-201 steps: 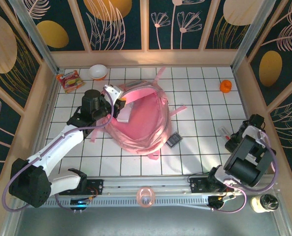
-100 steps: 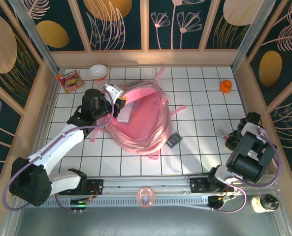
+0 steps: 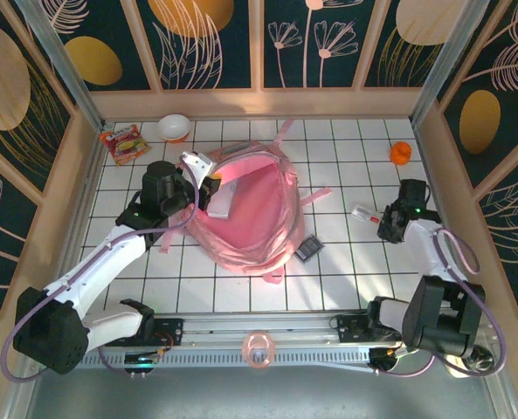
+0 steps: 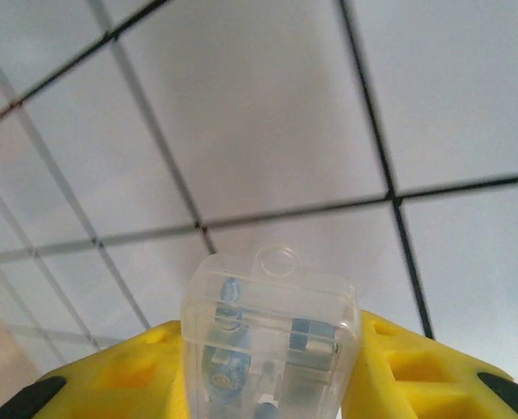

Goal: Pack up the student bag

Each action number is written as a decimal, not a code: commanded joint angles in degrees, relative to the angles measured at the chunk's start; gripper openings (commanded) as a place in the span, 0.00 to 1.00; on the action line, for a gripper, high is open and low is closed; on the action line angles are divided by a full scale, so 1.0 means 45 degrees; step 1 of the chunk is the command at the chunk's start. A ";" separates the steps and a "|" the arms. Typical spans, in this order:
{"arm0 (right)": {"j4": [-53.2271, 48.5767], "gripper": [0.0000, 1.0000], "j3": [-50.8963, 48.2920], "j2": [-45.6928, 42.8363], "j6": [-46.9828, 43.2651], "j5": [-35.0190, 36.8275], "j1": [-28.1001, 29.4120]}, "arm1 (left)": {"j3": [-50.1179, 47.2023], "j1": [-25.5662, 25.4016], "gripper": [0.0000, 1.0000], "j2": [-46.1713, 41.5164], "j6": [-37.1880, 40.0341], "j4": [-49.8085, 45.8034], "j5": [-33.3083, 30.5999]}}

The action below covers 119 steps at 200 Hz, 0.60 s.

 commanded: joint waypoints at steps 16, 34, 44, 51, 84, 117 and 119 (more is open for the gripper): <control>-0.0357 0.30 0.0952 -0.1386 -0.0779 0.1264 0.2738 | 0.0204 0.0030 0.00 -0.0614 -0.0849 0.1565 -0.0116; -0.0568 0.30 0.1236 -0.1888 -0.0690 0.1542 0.4181 | 0.0206 0.0032 0.00 -0.0613 -0.1030 0.1721 -0.0002; -0.0670 0.30 0.1373 -0.2152 -0.0558 0.1773 0.4951 | 0.0199 0.0032 0.00 -0.0613 -0.1095 0.1780 0.0020; -0.0790 0.30 0.1495 -0.2309 -0.0412 0.1986 0.5453 | 0.0185 0.0032 0.00 -0.0613 -0.1098 0.1800 0.0039; -0.0766 0.29 0.2354 -0.2153 -0.0299 0.3114 0.8032 | 0.0243 0.0032 0.00 -0.0557 -0.1222 0.1916 0.0131; -0.0324 0.30 0.3226 -0.0666 0.0013 0.3965 1.0560 | 0.0298 0.0017 0.00 -0.0558 -0.1731 0.2184 0.0432; -0.0261 0.30 0.3272 -0.0554 0.0013 0.3968 1.0669 | 0.0291 0.0028 0.00 -0.0570 -0.1754 0.2203 0.0460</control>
